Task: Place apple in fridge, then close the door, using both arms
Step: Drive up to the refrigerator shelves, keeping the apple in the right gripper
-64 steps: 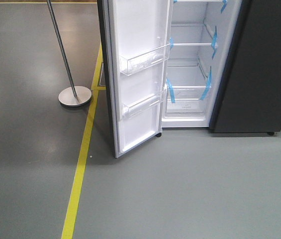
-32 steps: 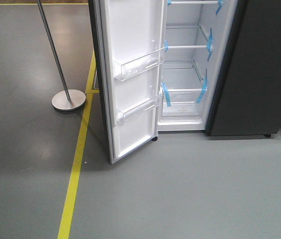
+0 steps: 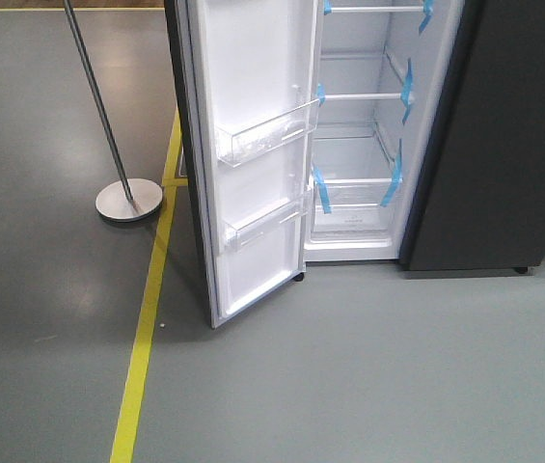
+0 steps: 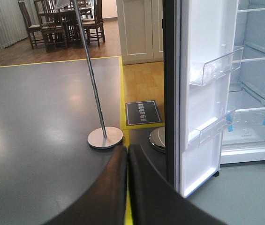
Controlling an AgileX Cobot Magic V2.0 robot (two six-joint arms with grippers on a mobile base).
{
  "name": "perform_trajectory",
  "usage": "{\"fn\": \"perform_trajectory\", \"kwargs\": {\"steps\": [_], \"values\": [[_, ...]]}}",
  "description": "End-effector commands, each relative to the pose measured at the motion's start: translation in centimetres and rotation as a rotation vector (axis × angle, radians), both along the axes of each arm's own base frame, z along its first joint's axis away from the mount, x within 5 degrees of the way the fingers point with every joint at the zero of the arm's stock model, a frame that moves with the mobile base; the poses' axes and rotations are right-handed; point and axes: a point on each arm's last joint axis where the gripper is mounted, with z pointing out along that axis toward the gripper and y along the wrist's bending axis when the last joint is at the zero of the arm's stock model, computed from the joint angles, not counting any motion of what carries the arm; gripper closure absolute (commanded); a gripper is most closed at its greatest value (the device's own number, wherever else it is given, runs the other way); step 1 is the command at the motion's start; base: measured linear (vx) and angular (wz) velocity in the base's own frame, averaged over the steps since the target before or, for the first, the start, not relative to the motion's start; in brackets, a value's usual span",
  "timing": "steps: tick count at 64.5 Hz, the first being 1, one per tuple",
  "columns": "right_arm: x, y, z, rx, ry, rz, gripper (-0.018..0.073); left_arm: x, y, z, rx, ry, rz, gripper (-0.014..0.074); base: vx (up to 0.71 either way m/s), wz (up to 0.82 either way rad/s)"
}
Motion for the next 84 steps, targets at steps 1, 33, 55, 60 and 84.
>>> {"fn": "perform_trajectory", "kwargs": {"steps": [1, 33, 55, 60, 84], "values": [[0.19, -0.22, 1.55, -0.001, -0.099, -0.032, 0.0334, 0.02, -0.01, 0.11, -0.01, -0.067, -0.002, 0.0602, 0.07, 0.01], [0.19, -0.22, 1.55, -0.001, -0.099, -0.032, 0.0334, 0.02, -0.01, 0.11, -0.01, -0.067, -0.002, 0.0602, 0.07, 0.02], [0.19, -0.22, 1.55, -0.001, -0.099, -0.032, 0.0334, 0.02, -0.01, 0.11, -0.01, -0.067, -0.002, 0.0602, 0.07, 0.02], [0.19, -0.22, 1.55, -0.001, -0.099, -0.032, 0.0334, 0.02, -0.01, 0.11, -0.01, -0.067, -0.002, 0.0602, 0.07, 0.03], [0.19, -0.22, 1.55, -0.001, -0.099, -0.032, 0.0334, 0.02, -0.01, 0.11, -0.01, -0.067, -0.002, 0.0602, 0.07, 0.02]]}}
